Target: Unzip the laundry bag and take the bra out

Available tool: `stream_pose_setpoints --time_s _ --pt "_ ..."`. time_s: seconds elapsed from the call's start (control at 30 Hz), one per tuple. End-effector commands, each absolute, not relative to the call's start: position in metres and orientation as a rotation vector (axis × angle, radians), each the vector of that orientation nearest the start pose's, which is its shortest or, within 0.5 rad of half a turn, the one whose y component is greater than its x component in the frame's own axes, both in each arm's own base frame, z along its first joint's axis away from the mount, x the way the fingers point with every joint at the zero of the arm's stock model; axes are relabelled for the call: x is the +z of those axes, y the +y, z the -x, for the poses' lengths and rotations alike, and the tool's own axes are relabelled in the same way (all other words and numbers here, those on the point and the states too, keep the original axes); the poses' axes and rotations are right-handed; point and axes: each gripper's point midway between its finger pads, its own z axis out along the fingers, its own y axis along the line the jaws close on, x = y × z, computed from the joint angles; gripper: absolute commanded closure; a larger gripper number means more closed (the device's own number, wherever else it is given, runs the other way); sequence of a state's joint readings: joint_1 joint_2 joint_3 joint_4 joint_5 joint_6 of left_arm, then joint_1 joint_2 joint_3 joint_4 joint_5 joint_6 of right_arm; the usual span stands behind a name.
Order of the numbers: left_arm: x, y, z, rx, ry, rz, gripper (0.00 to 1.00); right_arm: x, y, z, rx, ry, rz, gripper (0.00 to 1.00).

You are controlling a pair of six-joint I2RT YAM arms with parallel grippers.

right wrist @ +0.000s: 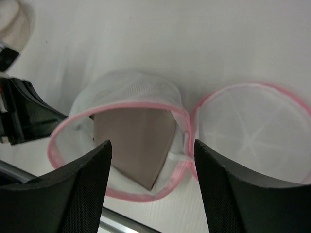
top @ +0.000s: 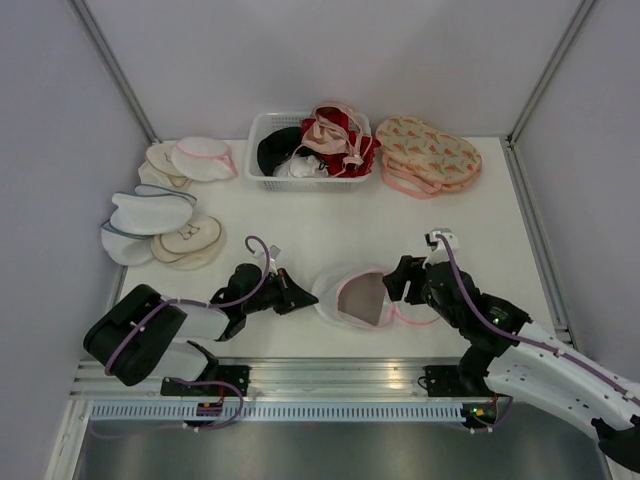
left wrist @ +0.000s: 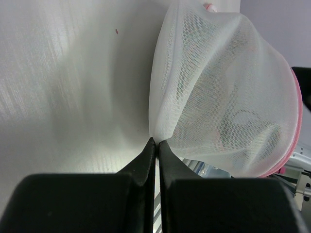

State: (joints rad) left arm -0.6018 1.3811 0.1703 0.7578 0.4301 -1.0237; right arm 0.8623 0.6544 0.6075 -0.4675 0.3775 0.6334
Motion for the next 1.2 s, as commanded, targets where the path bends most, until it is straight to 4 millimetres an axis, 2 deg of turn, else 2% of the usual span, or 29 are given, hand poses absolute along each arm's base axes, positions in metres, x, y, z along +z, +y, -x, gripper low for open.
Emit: stream_pose_setpoints --time_s 0.0,0.03,0.2,0.37,0.57,0.9,1.07,1.13,1.17 --pt "0.069 -0.266 -0.194 -1.449 2.239 0.156 0.98 0.127 0.188 -0.177 0.655 2.218 0.035 0.26" --pt "0.069 -0.265 -0.193 -1.448 2.244 0.157 0.98 0.126 0.194 -0.179 0.693 2.197 0.029 0.26" --pt "0.068 -0.262 -0.19 -1.435 2.251 0.159 0.98 0.09 0.199 -0.179 0.727 2.209 -0.004 0.25" --pt "0.069 -0.262 -0.189 -1.438 2.248 0.156 0.98 0.093 0.22 -0.181 0.842 2.181 0.001 0.26" --pt "0.069 -0.262 -0.188 -1.444 2.249 0.155 0.98 0.094 0.224 -0.181 0.857 2.185 0.011 0.27" --pt "0.069 -0.262 -0.187 -1.45 2.249 0.154 0.98 0.07 0.225 -0.189 0.802 2.214 -0.022 0.26" --pt "0.069 -0.263 -0.186 -1.457 2.245 0.152 0.98 0.062 0.233 -0.189 0.851 2.208 -0.013 0.25" --pt "0.067 -0.262 -0.184 -1.456 2.25 0.154 0.98 0.069 0.243 -0.191 0.918 2.165 -0.01 0.29" --pt "0.068 -0.262 -0.184 -1.461 2.248 0.159 0.98 0.071 0.247 -0.188 0.957 2.158 0.0 0.4"
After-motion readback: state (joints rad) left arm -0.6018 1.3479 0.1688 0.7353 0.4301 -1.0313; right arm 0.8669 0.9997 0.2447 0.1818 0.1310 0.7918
